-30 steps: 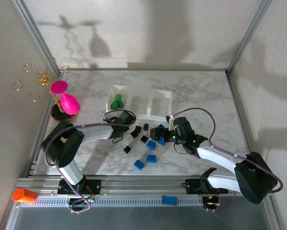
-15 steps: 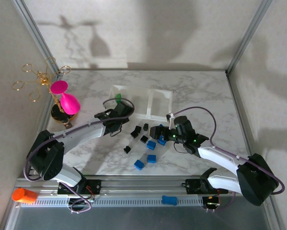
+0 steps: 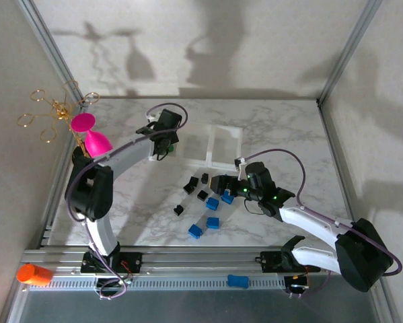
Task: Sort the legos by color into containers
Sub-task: Place the lego in the container.
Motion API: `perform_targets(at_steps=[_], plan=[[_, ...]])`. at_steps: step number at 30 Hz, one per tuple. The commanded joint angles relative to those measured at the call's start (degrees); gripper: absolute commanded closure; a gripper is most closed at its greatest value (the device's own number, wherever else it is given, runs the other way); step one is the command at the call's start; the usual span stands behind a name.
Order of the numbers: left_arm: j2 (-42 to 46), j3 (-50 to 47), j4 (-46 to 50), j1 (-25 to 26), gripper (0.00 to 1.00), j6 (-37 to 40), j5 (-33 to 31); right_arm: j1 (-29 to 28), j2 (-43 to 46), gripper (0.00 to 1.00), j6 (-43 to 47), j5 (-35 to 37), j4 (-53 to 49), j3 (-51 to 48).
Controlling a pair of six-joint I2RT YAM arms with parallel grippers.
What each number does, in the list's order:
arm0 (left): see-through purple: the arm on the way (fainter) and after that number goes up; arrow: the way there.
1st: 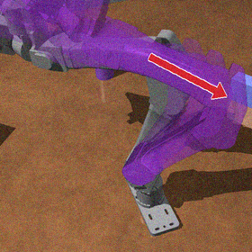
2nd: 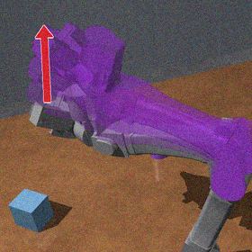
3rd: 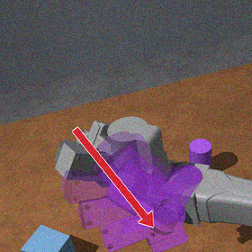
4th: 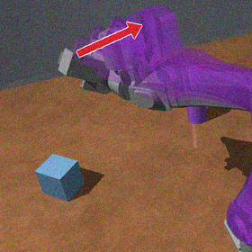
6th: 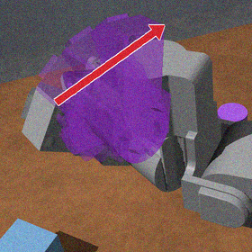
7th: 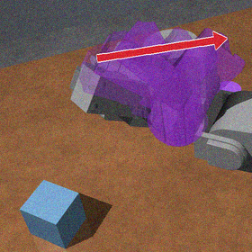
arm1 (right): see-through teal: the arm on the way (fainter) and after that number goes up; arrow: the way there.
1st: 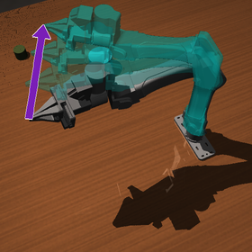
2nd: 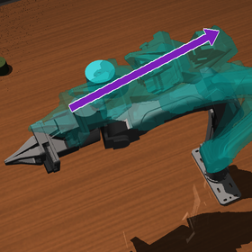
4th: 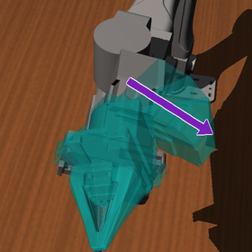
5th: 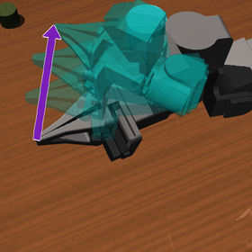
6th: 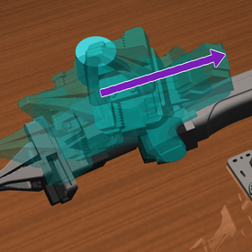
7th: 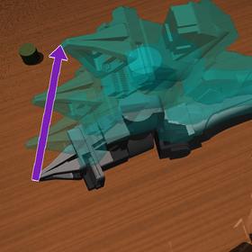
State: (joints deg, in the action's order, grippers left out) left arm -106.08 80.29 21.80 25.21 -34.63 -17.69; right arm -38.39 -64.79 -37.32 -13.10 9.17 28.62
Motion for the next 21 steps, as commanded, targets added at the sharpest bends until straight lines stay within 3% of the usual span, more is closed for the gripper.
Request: perform_targets(at_steps=[1, 11, 16, 21], plan=[[-3.9, 4.6, 0.1, -1.6, 0.60, 4.1, 2.6, 0.2, 0.8, 0.01, -0.6, 1.3, -1.1, 1.5], [-8.3, 10.4, 2.3, -2.6, 0.54, 6.6, 2.9, 0.2, 0.7, 0.01, -0.3, 1.7, -1.8, 1.9], [-3.0, 7.8, 1.7, -2.1, 0.52, 6.6, 4.7, 0.2, -0.6, 0.01, 0.9, 1.0, -1.7, 2.6], [8.5, -4.1, -0.8, 0.7, 0.47, 5.8, 8.0, 0.2, -0.4, 0.01, 2.9, 1.6, -4.1, 3.1]])
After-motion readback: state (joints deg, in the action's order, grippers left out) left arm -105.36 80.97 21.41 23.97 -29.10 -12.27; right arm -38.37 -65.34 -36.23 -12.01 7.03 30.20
